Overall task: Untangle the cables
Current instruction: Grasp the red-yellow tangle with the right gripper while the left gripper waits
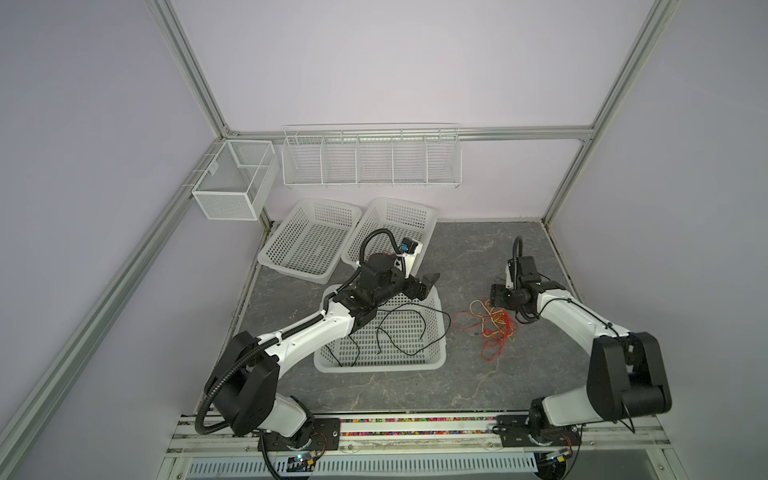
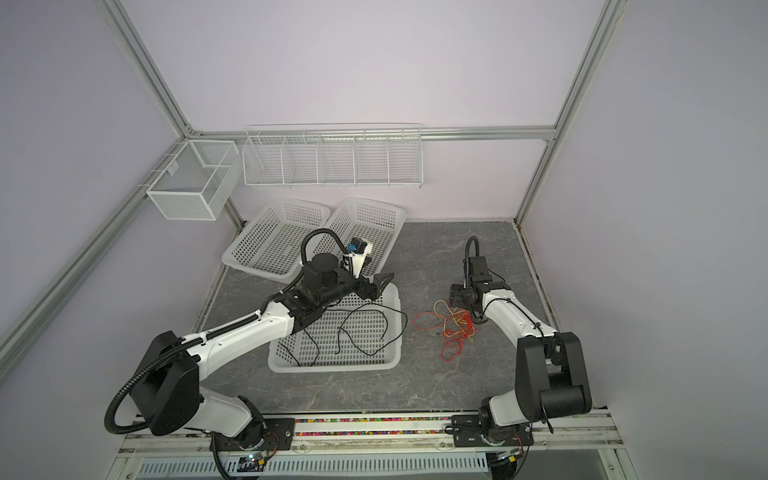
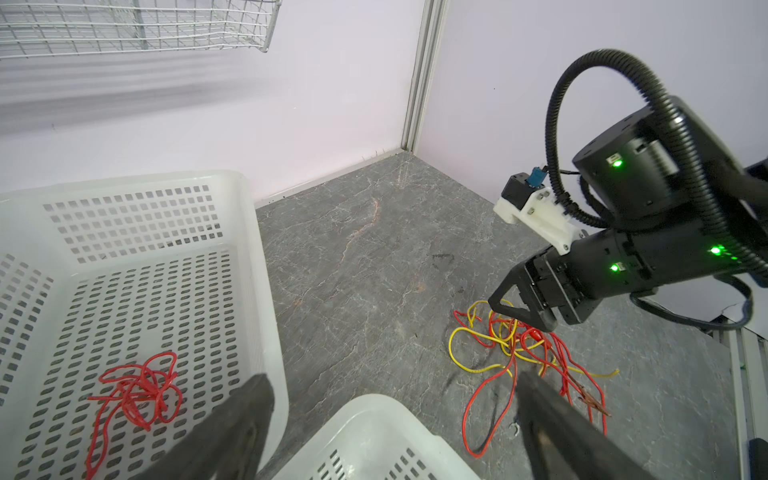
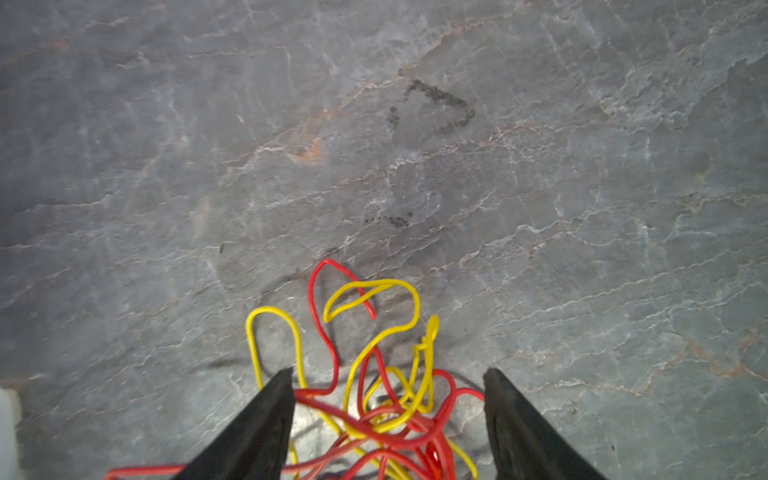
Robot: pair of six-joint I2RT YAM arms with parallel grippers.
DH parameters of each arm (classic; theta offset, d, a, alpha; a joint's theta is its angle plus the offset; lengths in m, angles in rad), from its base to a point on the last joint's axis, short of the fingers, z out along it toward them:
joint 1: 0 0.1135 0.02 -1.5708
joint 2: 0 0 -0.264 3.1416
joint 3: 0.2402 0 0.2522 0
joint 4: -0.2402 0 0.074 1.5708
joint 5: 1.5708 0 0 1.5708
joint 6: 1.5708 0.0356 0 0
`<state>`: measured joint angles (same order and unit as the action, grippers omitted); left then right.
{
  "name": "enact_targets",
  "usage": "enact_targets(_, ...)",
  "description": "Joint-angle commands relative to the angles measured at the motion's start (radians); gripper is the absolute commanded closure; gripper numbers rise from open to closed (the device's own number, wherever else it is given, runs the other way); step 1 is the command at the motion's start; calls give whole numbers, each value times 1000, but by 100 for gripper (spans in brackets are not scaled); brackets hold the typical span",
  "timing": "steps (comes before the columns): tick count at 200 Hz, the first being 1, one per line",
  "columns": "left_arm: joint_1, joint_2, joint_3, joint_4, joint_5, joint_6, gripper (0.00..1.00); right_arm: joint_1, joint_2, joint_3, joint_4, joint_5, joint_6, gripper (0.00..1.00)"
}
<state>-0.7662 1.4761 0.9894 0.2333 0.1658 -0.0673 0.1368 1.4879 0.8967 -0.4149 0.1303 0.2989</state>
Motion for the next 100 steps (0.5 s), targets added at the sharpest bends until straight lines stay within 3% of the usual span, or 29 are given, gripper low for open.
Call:
enact_targets(1,-5,1,31,-12,9,-6,9,-1,60,-11,44,-22,12,31)
enact_targets(25,-5,1,30,-17,5,-5,9,-3,99,1,60,-71,17,52)
enact_targets(36,-5,0,29,-19,5,-5,9,-3,101,-1,71,-81,25,56)
enact_targets(100,-6,1,28,-31,1,8,9,0,-13,-11,18,-90,29,42)
